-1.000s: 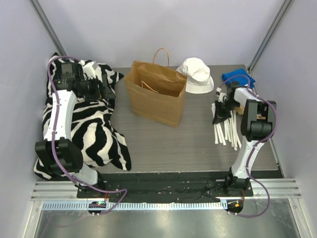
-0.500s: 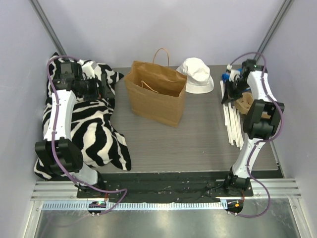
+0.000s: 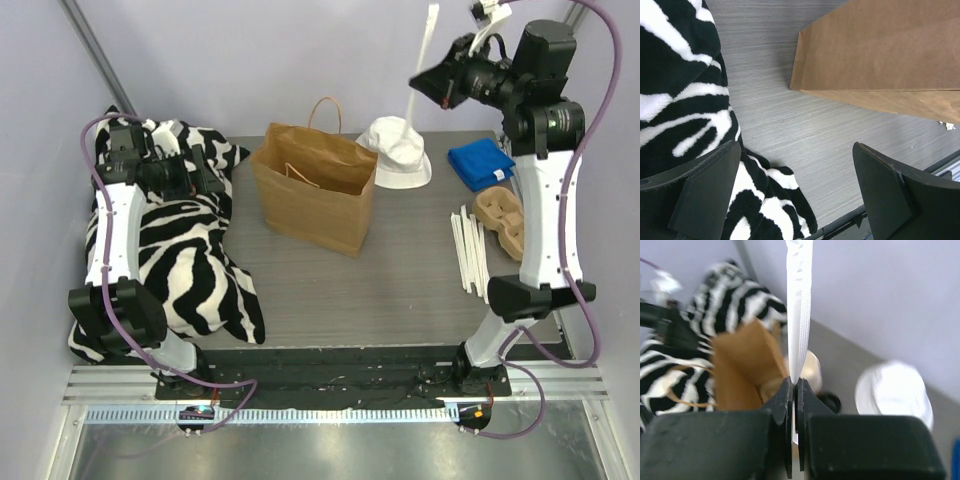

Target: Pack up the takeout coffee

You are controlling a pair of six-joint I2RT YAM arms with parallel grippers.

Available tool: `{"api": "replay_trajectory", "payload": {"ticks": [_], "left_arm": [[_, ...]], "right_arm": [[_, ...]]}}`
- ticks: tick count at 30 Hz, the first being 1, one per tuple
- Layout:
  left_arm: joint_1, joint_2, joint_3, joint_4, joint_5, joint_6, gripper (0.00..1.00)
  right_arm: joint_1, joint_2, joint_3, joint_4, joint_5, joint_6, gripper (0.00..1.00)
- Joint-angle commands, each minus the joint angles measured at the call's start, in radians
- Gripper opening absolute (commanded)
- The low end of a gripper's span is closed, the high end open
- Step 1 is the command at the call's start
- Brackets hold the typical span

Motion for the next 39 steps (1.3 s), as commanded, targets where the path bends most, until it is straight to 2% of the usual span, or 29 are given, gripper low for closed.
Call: {"api": "replay_trajectory", "payload": {"ticks": [1, 5, 8, 10, 12, 14, 18, 20, 23, 31, 39], "left_arm": [[0.002, -0.048, -0.024, 0.047, 0.03, -0.021, 1.0], [0.003, -0.06, -0.04, 0.052, 0.042, -0.024, 1.0], [0.002, -0.071, -0.049, 0.042, 0.042, -0.017, 1.0], [0.002, -0.081, -0.057, 0.035, 0.047, -0.008, 1.0], [0.002, -0.087, -0.066, 0.03, 0.053, -0.003, 1.0], [0.002, -0.095, -0.074, 0.029, 0.062, -0.001, 1.0], [0.002, -0.114, -0.101, 0.032, 0.07, 0.002, 1.0], [0.002, -0.117, -0.112, 0.036, 0.079, -0.003, 1.0], [0.002, -0.12, -0.123, 0.035, 0.085, -0.006, 1.0], [0.002, -0.115, -0.135, 0.064, 0.096, -0.026, 1.0], [0.002, -0.104, -0.124, 0.059, 0.106, -0.023, 1.0]], "right_arm": [[0.103, -0.057, -0.008, 0.383, 0.017, 0.171, 0.01], [0.244, 0.038, 0.11, 0.388, 0.046, 0.185, 0.01], [0.336, 0.066, 0.117, 0.382, 0.072, 0.155, 0.01], [0.378, 0.062, 0.083, 0.357, 0.124, 0.09, 0.01], [0.461, 0.066, 0.048, 0.314, 0.191, -0.045, 0.01], [0.524, 0.088, 0.072, 0.221, 0.331, -0.185, 0.01], [0.642, 0.141, 0.089, 0.138, 0.526, -0.309, 0.01], [0.663, 0.158, 0.082, 0.118, 0.647, -0.338, 0.01], [0.67, 0.174, 0.082, 0.101, 0.738, -0.358, 0.01], [0.67, 0.141, -0.101, 0.082, 0.81, -0.462, 0.01], [0.668, 0.184, -0.121, 0.05, 0.835, -0.472, 0.01]]}}
